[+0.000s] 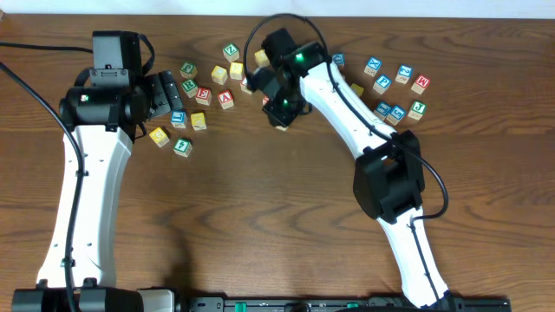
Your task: Spell out NEURIPS
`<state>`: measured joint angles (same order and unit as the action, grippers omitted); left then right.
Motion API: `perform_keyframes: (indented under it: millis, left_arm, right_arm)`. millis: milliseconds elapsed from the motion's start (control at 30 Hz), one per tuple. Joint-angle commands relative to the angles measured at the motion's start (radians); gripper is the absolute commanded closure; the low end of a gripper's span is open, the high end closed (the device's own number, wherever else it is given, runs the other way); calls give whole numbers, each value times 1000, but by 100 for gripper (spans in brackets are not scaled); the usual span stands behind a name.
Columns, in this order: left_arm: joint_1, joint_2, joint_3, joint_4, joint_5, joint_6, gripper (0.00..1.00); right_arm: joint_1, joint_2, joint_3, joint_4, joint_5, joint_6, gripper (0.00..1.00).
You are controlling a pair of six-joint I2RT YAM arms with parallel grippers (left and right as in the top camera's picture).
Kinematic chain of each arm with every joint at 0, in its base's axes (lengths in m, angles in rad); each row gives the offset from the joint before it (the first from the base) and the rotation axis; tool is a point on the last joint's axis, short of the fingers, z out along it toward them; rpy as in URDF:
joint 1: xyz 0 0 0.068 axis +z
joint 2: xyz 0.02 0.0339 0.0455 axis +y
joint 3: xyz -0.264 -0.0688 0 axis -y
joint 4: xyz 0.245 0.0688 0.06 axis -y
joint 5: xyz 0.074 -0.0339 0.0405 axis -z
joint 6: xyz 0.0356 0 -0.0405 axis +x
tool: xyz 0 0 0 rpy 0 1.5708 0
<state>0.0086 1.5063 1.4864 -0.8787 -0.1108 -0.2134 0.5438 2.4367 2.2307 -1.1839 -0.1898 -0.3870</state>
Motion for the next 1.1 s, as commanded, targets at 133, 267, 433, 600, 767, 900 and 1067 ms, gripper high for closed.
perform_keyframes:
  millis: [133,267,433,600,767,900,1067]
  left_arm:
    - [3,3,1,2,-14,-10,2]
    - [3,3,1,2,-14,-10,2]
    - [3,3,1,2,-14,-9,2]
    - [3,3,1,2,-14,-10,2]
    - [3,3,1,2,-13,-9,2]
    - [3,3,1,2,-14,-9,2]
    - [3,3,1,2,-14,-9,2]
  right_arm:
    - [20,6,-145,124,-27,-174,76]
    - [20,6,-167,145,-27,-180,56]
    - [18,6,-167,152,-26,-180,38]
    - [11,1,-134,139,-27,-157,52]
    - [10,-22,-84,124,-27,-126,50]
    - [10,-26,-84,108,-27,-126,47]
    - [10,-26,-84,95,-37,-127,45]
